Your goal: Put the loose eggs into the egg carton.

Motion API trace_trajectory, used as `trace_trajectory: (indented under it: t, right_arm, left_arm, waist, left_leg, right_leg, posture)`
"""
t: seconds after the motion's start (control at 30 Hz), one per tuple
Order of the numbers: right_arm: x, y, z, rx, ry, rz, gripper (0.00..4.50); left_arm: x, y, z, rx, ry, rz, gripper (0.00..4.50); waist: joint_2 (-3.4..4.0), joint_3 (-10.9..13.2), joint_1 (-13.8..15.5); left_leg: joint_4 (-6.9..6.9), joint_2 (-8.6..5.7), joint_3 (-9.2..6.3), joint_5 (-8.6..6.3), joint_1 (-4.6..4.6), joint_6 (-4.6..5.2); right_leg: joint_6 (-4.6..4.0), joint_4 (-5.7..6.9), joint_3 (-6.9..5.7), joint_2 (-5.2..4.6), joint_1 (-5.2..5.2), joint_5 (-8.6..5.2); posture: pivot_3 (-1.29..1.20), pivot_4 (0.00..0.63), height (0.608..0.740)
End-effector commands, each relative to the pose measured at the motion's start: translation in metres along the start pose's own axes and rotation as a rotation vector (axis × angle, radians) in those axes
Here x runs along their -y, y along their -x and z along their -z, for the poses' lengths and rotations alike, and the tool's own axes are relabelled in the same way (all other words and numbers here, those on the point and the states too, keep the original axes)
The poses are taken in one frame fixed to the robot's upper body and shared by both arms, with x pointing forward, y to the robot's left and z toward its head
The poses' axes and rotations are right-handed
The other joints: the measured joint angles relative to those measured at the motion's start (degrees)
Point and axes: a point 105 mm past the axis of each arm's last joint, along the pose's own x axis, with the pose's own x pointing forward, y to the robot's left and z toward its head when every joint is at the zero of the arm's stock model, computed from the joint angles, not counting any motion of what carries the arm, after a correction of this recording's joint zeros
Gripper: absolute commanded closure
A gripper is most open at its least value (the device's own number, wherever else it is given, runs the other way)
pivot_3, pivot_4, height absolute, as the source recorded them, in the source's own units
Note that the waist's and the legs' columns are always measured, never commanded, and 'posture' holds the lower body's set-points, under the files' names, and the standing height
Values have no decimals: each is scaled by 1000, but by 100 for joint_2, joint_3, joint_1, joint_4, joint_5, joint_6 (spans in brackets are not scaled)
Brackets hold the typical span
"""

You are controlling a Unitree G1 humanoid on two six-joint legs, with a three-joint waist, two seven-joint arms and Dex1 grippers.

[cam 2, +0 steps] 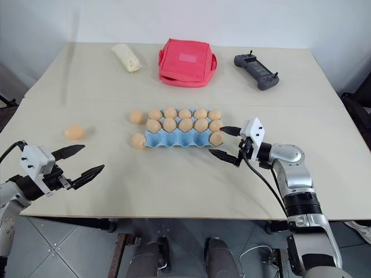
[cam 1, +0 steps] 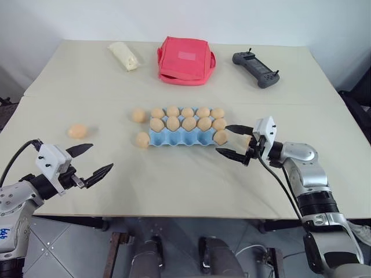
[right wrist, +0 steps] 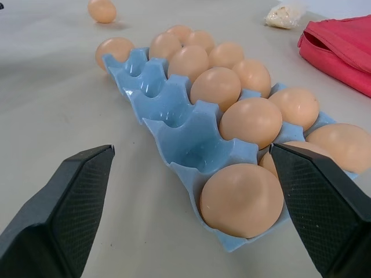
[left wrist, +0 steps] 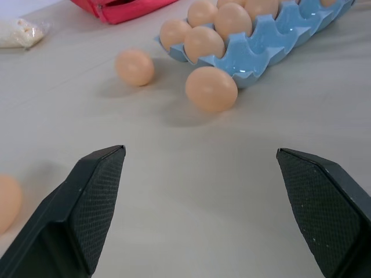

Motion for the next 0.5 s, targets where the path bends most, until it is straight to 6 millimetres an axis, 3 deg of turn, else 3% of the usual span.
trace_trajectory:
  t: [0.03, 0.13, 0.23, 0.5]
  right_arm:
    - [6, 2, -12, 38, 50, 28, 0]
    - [13, 10, -17, 53, 56, 91, 0]
    - [21, 33, -17, 56, 45, 205, 0]
    - [16, 110, 14, -19, -1, 574, 0]
  left_arm:
    - [-1, 0, -10, 19, -45, 6, 46]
    - [9, -9, -18, 62, -40, 64, 46]
    - [19, -24, -30, 119, -23, 116, 46]
    - [56, -65, -44, 186, -54, 300, 46]
  waist:
    - [0, 0, 2]
    - [0, 0, 5]
    - [0, 0, 60]
    - [2, -2, 183]
  left_leg:
    - [0, 0, 0, 0, 0, 0]
    - [0, 1, 0, 0, 0, 0]
    - [2, 0, -3, 0, -1, 0]
    - [19, -26, -1, -1, -1, 2]
  right_leg:
    - [0, 0, 0, 0, 0, 0]
    - [0, 0, 0, 0, 0, 0]
    - [0, 0, -4, -1, 3, 0]
    - [3, 1, -4, 5, 11, 2]
  posture:
    - [0, 150, 740]
    - [0, 150, 740]
    - [0, 150, 740]
    - [0, 150, 740]
